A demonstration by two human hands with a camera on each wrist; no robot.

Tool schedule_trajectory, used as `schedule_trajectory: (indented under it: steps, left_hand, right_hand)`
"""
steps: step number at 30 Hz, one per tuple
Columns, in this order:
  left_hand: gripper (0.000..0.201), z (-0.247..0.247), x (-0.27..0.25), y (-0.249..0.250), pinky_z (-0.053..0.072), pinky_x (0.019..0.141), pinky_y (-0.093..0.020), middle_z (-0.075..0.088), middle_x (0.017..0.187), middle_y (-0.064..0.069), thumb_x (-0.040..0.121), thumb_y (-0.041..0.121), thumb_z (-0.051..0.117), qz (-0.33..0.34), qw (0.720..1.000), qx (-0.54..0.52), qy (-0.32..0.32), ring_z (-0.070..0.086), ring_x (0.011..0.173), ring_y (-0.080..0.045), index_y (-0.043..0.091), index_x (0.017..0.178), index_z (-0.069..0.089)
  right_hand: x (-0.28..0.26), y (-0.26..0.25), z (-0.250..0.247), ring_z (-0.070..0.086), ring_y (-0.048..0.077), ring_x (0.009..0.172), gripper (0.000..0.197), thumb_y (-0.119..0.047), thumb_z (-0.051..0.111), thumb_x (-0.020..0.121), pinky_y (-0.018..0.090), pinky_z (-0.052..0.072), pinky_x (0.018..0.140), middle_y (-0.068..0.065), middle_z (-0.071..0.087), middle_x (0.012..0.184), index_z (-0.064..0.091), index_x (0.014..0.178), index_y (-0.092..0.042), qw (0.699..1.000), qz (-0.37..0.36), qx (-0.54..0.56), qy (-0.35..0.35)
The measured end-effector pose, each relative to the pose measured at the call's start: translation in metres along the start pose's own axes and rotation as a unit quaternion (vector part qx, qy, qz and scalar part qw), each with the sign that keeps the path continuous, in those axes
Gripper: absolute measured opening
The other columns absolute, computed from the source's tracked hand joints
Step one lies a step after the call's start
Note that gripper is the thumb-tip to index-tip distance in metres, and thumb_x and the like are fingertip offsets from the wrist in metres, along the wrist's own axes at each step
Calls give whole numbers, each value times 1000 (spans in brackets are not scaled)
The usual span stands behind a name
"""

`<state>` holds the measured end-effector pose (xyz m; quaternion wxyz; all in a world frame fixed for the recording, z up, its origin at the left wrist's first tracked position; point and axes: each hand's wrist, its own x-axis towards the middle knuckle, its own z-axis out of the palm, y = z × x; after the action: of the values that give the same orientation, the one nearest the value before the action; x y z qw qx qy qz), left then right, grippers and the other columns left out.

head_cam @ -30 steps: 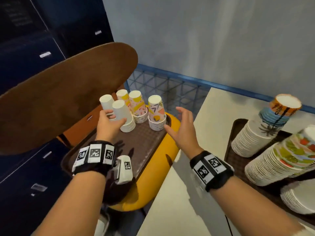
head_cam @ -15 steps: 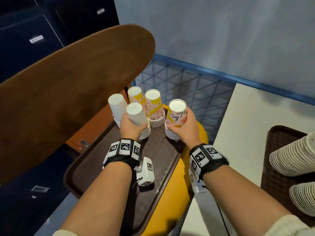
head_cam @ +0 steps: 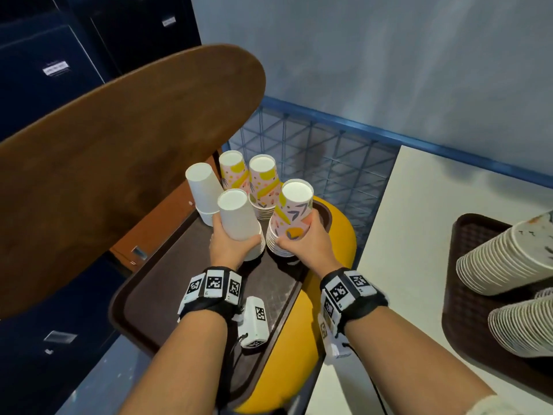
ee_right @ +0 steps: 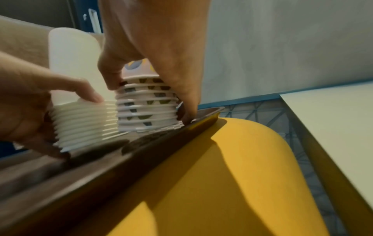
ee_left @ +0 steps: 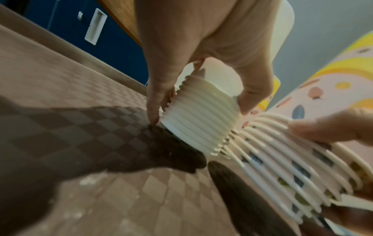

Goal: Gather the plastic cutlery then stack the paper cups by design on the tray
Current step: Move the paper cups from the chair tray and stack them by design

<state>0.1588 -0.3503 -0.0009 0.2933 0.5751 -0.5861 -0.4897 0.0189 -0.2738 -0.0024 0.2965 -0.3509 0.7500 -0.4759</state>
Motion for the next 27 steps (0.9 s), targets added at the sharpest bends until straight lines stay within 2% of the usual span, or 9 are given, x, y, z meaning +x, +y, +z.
schedule_trajectory:
  steps: [3, 6, 8, 11, 13, 16, 20, 24, 27]
  left_hand:
    - [90, -7, -21, 5, 39, 97, -40, 52, 125, -5, 48, 29, 75, 19, 999, -32, -9, 48, 120, -28, 29, 128, 35]
    - [83, -12, -55, 15, 39, 91, -37, 51, 117, 1, 47, 31, 78, 57, 997, -44, -30, 49, 113, -22, 37, 118, 34]
    - [82, -10, -82, 23, 39, 90, -36, 52, 115, 3, 54, 23, 81, 82, 994, -54, -41, 50, 110, -19, 37, 119, 34]
    - [84, 1, -126, 34, 41, 87, -32, 53, 108, 10, 53, 21, 83, 112, 990, -64, -60, 53, 101, -8, 38, 119, 33]
    - [87, 17, -159, 40, 45, 87, -36, 55, 110, 8, 44, 33, 81, 115, 989, -61, -72, 54, 103, -11, 42, 117, 34]
    - [80, 48, -206, 47, 49, 90, -46, 56, 111, 2, 38, 41, 75, 124, 986, -47, -97, 55, 103, -20, 47, 108, 36]
    - [72, 93, -262, 57, 49, 82, -34, 57, 102, 9, 39, 38, 74, 151, 976, -67, -145, 56, 94, -7, 47, 102, 39]
    - [77, 137, -313, 58, 49, 82, -33, 59, 109, 9, 42, 35, 75, 165, 969, -62, -173, 57, 101, -10, 50, 108, 38]
    - [73, 166, -347, 64, 48, 80, -30, 57, 105, 13, 45, 29, 77, 175, 963, -58, -196, 55, 99, -4, 52, 102, 38]
  right_hand:
    - [-16, -4, -16, 53, 18, 116, 73, -17, 83, 60, 26, 44, 91, 3, 55, 127, 43, 121, -19, 997, -2, 70, 16]
    - [-44, -9, -43, 51, 11, 114, 76, -16, 82, 61, 23, 44, 90, -5, 54, 124, 41, 125, -24, 994, -9, 104, 11]
    - [-68, -8, -67, 49, 8, 114, 78, -16, 82, 63, 19, 44, 88, -8, 51, 125, 38, 127, -29, 993, -20, 117, 5]
    - [-108, -3, -107, 52, 12, 114, 73, -17, 82, 63, 25, 47, 92, -5, 55, 125, 41, 122, -32, 992, -23, 125, 1]
    - [-137, 4, -137, 57, 9, 106, 64, -15, 82, 61, 21, 48, 86, -8, 60, 115, 46, 108, -39, 992, -36, 125, 0]
    - [-178, 17, -182, 60, -6, 95, 58, -11, 83, 61, 11, 48, 75, -15, 62, 105, 49, 97, -40, 992, -40, 118, -2]
    - [-220, 36, -241, 61, -6, 96, 59, -12, 84, 59, 15, 49, 79, -11, 63, 107, 50, 99, -39, 992, -39, 121, -3]
    - [-260, 55, -302, 59, -19, 84, 59, 0, 80, 63, 2, 47, 69, -17, 61, 101, 49, 97, -37, 991, -42, 129, 6]
    - [-287, 68, -345, 61, -12, 90, 58, -2, 80, 63, 5, 49, 70, -13, 63, 104, 49, 99, -37, 991, -32, 127, 34]
